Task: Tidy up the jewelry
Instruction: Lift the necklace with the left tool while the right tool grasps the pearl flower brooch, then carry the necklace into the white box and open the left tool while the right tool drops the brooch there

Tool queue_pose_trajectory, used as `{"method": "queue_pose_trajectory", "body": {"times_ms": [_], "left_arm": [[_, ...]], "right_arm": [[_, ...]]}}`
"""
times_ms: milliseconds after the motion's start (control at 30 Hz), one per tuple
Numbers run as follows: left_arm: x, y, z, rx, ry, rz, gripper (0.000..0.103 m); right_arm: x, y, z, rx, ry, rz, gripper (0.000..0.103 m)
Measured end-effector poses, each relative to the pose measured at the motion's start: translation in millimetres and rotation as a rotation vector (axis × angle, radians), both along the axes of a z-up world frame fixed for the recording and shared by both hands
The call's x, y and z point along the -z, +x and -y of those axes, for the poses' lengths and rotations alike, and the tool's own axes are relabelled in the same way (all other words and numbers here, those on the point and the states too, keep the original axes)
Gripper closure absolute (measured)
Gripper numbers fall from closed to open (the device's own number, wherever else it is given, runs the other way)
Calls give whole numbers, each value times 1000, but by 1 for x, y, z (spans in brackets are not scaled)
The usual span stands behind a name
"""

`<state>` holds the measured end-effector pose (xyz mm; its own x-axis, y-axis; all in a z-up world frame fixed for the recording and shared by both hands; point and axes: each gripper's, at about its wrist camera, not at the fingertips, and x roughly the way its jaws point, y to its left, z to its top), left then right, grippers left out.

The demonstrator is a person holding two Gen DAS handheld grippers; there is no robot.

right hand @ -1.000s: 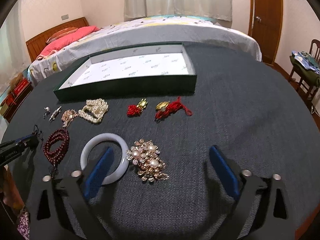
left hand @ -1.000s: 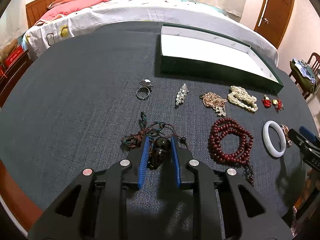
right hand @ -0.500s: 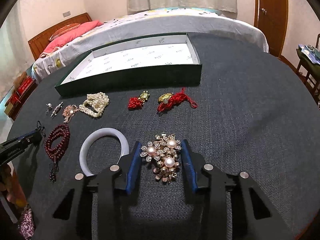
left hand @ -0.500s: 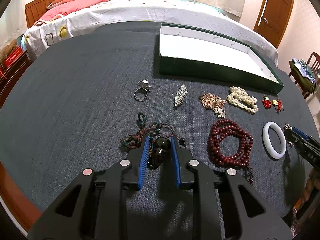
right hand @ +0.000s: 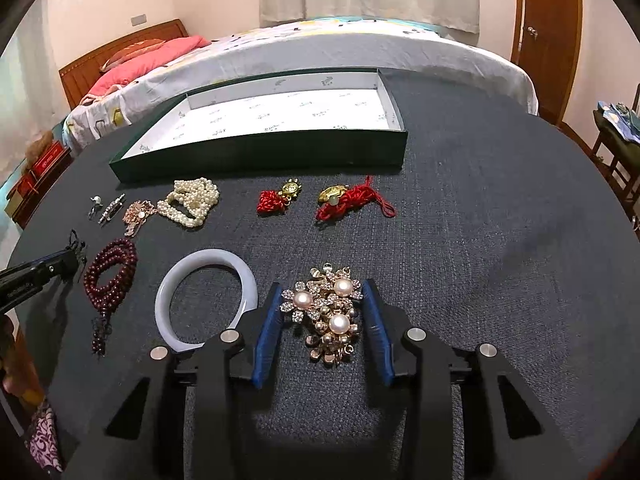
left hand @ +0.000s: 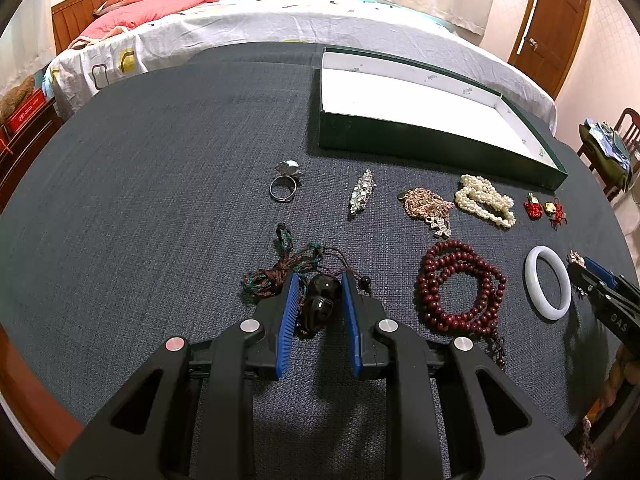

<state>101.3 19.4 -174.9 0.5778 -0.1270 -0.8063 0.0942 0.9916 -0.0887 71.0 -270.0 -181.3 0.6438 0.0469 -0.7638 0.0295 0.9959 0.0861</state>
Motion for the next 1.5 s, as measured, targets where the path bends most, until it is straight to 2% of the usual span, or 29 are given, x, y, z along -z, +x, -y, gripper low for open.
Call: {"method": "queue_pose_trajectory", "body": {"times_ms": [367,900,1233,1500], "left_arm": [[-7,-3,-1,-12,-7,20,81],[-49,-2,5,-1,-32,115,81],[-80,12,24,45,-36,200,81],[-100,42,39,72,-56,267,81]], "right_arm": [[-14,-5,0,5,-4,42,63],[-56,-5,2,-6,-12,145,63],[-76,13,5,-22,7,196,63],[-93,43,0,-45,-1,241,63]]}}
